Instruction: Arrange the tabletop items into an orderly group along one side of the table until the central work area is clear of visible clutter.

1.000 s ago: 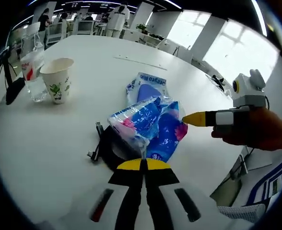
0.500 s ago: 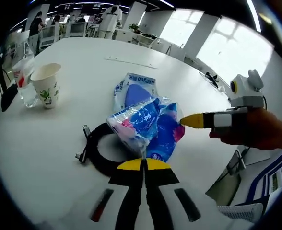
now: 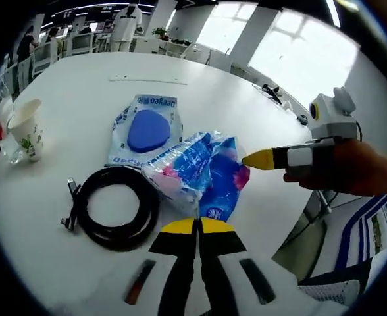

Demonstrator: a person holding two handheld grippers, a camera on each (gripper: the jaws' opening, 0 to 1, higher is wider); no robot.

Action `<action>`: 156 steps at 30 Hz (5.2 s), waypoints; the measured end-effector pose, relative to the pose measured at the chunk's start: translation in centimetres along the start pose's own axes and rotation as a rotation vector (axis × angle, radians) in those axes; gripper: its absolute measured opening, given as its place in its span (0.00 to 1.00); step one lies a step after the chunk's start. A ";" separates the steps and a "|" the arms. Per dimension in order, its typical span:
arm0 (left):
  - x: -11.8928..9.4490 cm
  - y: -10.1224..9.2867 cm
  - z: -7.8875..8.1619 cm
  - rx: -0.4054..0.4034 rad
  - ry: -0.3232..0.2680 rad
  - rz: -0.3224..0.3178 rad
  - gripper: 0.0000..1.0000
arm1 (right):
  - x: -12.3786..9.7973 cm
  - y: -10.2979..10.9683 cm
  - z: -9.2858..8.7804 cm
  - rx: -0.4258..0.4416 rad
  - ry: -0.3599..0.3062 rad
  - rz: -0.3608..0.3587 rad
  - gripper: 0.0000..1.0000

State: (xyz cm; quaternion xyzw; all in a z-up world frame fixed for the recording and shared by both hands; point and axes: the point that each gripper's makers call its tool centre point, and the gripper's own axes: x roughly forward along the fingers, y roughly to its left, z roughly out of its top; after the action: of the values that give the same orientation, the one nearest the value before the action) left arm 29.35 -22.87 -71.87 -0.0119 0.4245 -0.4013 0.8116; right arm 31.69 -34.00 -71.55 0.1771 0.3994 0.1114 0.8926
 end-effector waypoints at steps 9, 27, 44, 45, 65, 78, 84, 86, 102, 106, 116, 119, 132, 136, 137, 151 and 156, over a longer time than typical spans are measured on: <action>2.0 -3.0 -0.5 0.050 0.039 -0.049 0.00 | -2.1 -3.2 -1.4 0.059 -0.015 -0.062 0.00; 4.3 -5.1 -2.5 0.081 0.098 -0.074 0.00 | -3.1 -5.8 -3.2 0.121 -0.016 -0.117 0.00; 4.3 -4.5 -3.8 0.096 0.135 -0.066 0.07 | -2.5 -5.3 -3.6 0.107 0.009 -0.102 0.07; 4.2 -4.5 -3.8 0.094 0.135 -0.067 0.08 | -2.6 -5.2 -3.6 0.107 0.009 -0.099 0.08; 0.4 -1.5 -4.0 0.034 0.110 -0.030 0.16 | -3.1 -4.9 -2.5 0.088 -0.001 -0.095 0.11; -1.1 3.3 -2.3 0.017 0.055 0.095 0.13 | -2.9 -4.8 -0.4 0.075 -0.026 -0.098 0.11; -1.3 5.3 -0.6 0.104 0.035 0.146 0.16 | -2.5 -3.7 0.4 0.058 -0.031 -0.084 0.11; -1.2 5.7 -0.2 0.150 0.037 0.150 0.18 | -2.3 -3.4 0.5 0.051 -0.030 -0.077 0.11; 0.8 7.3 -1.5 0.408 0.186 0.119 0.25 | -2.1 -1.1 0.6 -0.025 -0.016 -0.004 0.26; 0.9 7.6 -1.7 0.434 0.211 0.115 0.24 | -2.1 -0.4 0.5 -0.073 -0.014 0.025 0.35; 1.1 7.9 -2.1 0.472 0.242 0.103 0.17 | -2.1 1.9 -1.0 -0.196 0.043 0.087 0.52; 1.1 7.5 -2.2 0.491 0.245 0.096 0.12 | -2.1 1.8 -1.1 -0.185 0.042 0.085 0.52; 0.0 5.5 -4.6 0.465 0.276 0.050 0.12 | -2.1 1.7 -1.1 -0.170 0.039 0.078 0.49; -0.4 4.8 -5.5 0.454 0.279 0.039 0.12 | -2.0 1.8 -1.2 -0.169 0.044 0.081 0.49; -0.5 4.6 -5.7 0.453 0.281 0.038 0.12 | -1.9 1.8 -1.2 -0.170 0.045 0.082 0.49; -0.9 3.9 -6.0 0.404 0.279 0.031 0.13 | -1.8 2.1 -1.4 -0.171 0.048 0.087 0.48; -1.2 3.6 -5.1 0.355 0.250 0.023 0.13 | -1.9 2.0 -1.4 -0.170 0.050 0.085 0.48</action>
State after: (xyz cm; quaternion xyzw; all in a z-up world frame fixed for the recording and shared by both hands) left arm 27.73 -18.01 -75.63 0.1856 0.4446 -0.4588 0.7465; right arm 29.25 -32.52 -70.36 0.1147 0.4030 0.1870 0.8885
